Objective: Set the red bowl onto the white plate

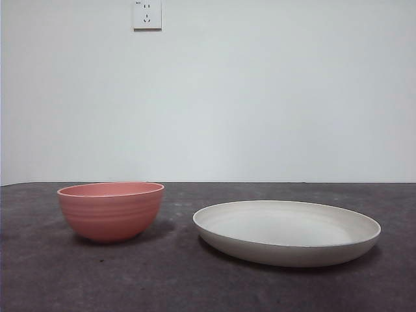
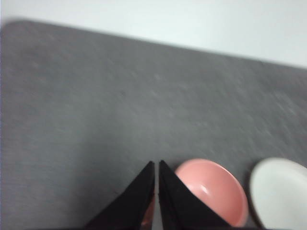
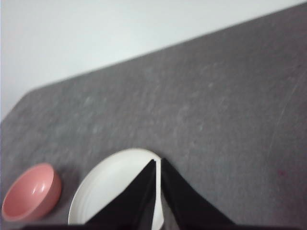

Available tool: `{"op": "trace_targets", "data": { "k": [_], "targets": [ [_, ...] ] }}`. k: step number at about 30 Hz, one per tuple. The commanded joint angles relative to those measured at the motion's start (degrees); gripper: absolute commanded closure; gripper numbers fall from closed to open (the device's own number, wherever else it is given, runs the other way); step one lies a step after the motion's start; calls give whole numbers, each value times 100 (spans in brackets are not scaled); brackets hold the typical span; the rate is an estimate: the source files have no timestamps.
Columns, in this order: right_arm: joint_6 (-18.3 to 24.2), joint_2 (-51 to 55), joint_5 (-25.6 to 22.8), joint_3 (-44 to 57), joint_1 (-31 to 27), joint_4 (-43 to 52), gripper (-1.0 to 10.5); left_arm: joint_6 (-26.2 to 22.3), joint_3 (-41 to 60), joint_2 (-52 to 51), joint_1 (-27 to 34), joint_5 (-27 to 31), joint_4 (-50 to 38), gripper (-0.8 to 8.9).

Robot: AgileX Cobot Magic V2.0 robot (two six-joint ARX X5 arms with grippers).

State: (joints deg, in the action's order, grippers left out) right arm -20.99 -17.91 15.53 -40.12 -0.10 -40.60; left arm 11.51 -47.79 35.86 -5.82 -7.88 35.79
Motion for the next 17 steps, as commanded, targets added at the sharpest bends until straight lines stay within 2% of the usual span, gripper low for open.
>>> {"op": "trace_targets", "data": {
  "k": [1, 7, 12, 15, 17],
  "targets": [
    [564, -442, 157, -520, 4, -361, 936, 13, -474, 527, -120, -330, 321, 798],
    [1392, -1353, 273, -1403, 4, -1434, 936, -17, -1019, 1340, -385, -892, 994, 794],
    [1392, -1534, 291, -1506, 2, -1521, 936, -42, -1016, 1668, -417, -896, 684, 793],
    [1390, -1530, 315, -1506, 2, -1521, 936, 20, -1016, 1742, -433, -920, 870, 793],
    [1394, -1528, 551, -1506, 2, -1523, 936, 15, -1016, 1746, -450, -946, 1038, 793]
  ]
}}
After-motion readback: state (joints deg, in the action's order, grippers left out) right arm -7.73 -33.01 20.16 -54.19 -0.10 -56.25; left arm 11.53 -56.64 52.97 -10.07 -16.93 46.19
